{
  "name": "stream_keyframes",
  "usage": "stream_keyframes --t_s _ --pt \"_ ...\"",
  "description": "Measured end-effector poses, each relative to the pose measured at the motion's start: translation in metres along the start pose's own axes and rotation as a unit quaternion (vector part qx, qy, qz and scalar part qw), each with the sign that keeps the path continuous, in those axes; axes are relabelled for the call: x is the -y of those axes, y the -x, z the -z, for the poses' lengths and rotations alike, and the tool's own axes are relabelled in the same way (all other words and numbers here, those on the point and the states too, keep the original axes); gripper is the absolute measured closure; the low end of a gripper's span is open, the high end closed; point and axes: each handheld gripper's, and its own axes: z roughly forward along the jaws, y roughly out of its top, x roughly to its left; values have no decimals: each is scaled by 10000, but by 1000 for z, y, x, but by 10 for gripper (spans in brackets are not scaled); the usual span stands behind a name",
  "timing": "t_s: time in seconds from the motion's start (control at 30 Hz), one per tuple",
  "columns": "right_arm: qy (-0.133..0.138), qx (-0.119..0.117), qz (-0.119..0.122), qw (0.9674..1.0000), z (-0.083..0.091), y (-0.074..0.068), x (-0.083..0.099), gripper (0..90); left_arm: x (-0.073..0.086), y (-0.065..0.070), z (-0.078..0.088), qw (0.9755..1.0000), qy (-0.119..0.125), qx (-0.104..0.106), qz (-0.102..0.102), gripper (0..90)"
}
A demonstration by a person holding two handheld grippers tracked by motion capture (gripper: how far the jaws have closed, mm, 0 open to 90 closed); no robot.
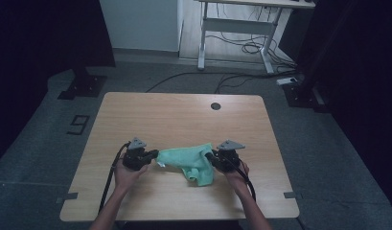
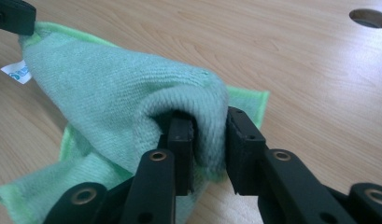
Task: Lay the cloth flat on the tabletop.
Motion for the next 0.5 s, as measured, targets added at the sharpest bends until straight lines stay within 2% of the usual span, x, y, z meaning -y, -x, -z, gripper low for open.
stream_keyframes --t_s 0.07,0.17,0.3,0.5 --pt "-52 -8 39 10000 0 0 2 695 2 -1 0 10000 -20 -23 -2 868" --pt "-104 87 218 9997 4 -1 4 658 2 -3 3 10000 10 -68 0 864" --pt "-32 6 266 9996 14 -4 7 617 3 -6 8 9999 49 -129 35 856" --pt "-66 -132 243 9996 21 -4 14 584 7 -9 9 9998 -96 -148 23 817"
